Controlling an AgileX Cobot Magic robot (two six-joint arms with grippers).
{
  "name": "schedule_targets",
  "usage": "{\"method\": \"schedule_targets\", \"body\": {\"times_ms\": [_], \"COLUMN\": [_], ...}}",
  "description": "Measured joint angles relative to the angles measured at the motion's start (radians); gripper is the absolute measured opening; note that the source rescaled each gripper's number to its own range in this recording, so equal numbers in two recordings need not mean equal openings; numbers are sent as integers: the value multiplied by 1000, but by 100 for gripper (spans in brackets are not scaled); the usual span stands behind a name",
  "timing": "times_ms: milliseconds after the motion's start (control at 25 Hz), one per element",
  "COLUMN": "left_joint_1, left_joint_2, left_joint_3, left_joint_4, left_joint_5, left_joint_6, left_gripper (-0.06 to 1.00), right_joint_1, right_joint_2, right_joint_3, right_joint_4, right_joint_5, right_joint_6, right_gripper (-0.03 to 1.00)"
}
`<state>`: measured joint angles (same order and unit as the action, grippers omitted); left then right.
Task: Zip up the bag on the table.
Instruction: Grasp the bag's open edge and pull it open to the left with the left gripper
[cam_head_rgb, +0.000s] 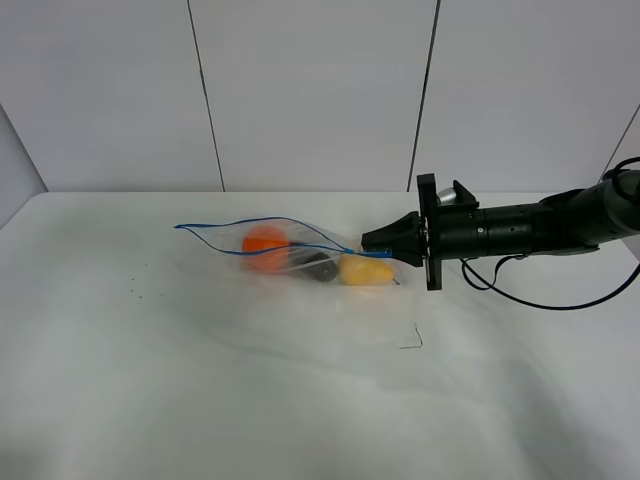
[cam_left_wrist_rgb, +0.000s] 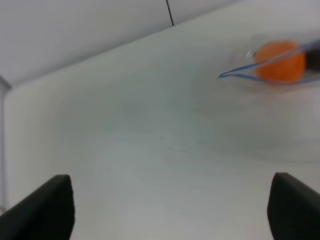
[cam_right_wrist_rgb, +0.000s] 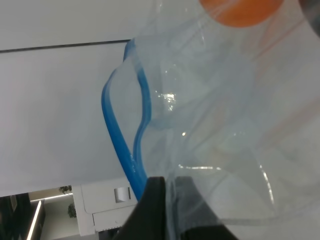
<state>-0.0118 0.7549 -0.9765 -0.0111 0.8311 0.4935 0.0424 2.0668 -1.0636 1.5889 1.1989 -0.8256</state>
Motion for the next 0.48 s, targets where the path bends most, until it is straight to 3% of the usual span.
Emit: {"method": "schedule_targets", "body": {"times_ms": [280,480], "left_joint_1": [-9,-122], "left_joint_2": [216,338], "left_joint_3": [-10,-10], "left_joint_4": [-2,-1], "left_joint_5": [-263,-361], "left_joint_6": [470,545], "left_gripper": [100,100], "right_joint_1": [0,0], "right_joint_2": [0,0], "right_joint_3": [0,0], "right_joint_4": [0,0], "right_joint_5": [0,0], "right_joint_6": [0,0], "right_gripper": [0,0]}}
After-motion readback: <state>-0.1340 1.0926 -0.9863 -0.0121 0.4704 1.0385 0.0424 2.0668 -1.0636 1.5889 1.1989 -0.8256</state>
